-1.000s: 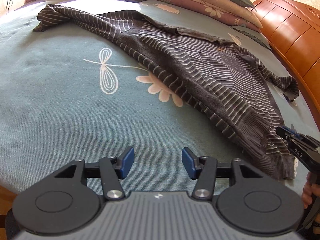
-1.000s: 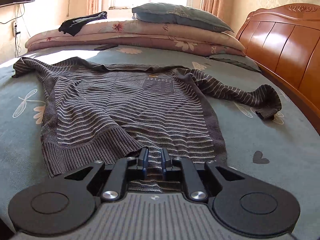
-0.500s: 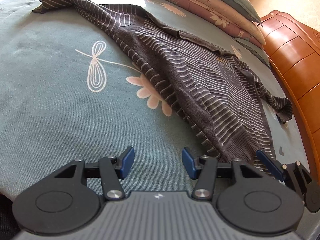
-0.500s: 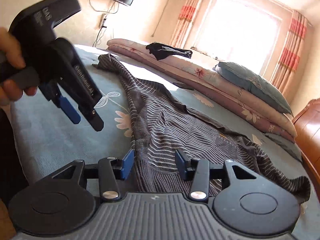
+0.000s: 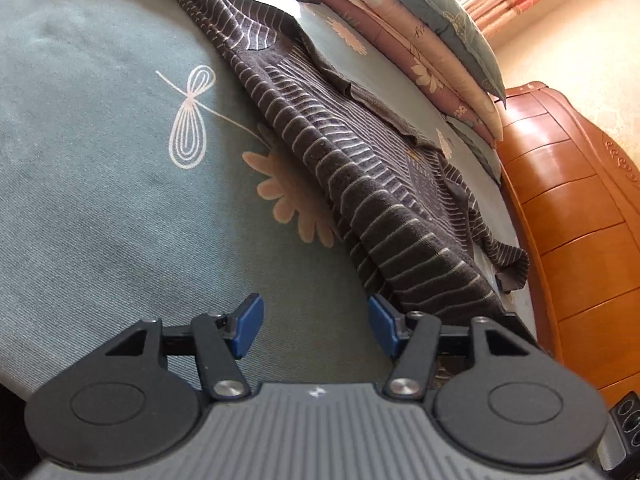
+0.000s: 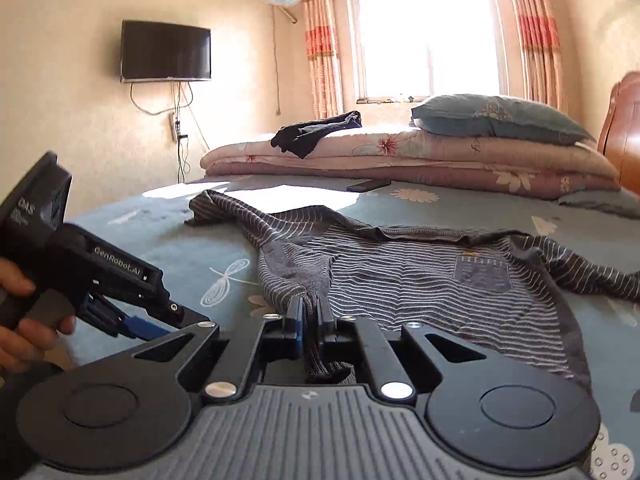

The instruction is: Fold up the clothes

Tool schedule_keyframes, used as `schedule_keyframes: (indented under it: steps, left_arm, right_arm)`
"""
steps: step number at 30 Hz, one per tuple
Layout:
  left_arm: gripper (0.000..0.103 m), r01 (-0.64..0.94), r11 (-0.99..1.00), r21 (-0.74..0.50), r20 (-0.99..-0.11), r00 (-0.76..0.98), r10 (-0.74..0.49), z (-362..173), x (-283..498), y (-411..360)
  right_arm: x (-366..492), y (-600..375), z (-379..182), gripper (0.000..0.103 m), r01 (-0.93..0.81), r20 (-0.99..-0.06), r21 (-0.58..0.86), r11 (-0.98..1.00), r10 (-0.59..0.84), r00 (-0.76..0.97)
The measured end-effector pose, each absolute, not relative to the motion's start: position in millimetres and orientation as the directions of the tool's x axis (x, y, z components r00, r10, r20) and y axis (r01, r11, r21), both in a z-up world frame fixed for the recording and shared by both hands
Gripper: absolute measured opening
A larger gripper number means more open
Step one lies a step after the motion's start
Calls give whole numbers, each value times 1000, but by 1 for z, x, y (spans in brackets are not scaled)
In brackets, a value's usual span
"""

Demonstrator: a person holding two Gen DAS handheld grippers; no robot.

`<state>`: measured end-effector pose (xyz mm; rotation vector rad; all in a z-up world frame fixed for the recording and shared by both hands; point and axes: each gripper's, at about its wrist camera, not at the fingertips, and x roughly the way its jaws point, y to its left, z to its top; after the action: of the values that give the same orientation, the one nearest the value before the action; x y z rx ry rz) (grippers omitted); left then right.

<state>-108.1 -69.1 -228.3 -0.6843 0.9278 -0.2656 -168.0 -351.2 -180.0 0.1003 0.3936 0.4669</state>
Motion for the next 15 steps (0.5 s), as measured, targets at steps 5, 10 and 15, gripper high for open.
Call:
schedule_keyframes:
  steps: [5,10,15]
  left_arm:
    - [62,-128,618,-776,-528,667,-526,-229,-106,-56]
    - [65,-214,553,-805,-524,693,-495,-241,-96,-49]
    - [65,-269,550,-791,-560,679,-474,-255,-89,-48]
  right_arm:
    - [-160,-378,-177,7,-465,-292,416,782,599,746]
    - [-169,-362,-182,1,-508,-326,378,774,625,709]
    - [-174,-338,-190,7,-494,-410,207,845,533,740]
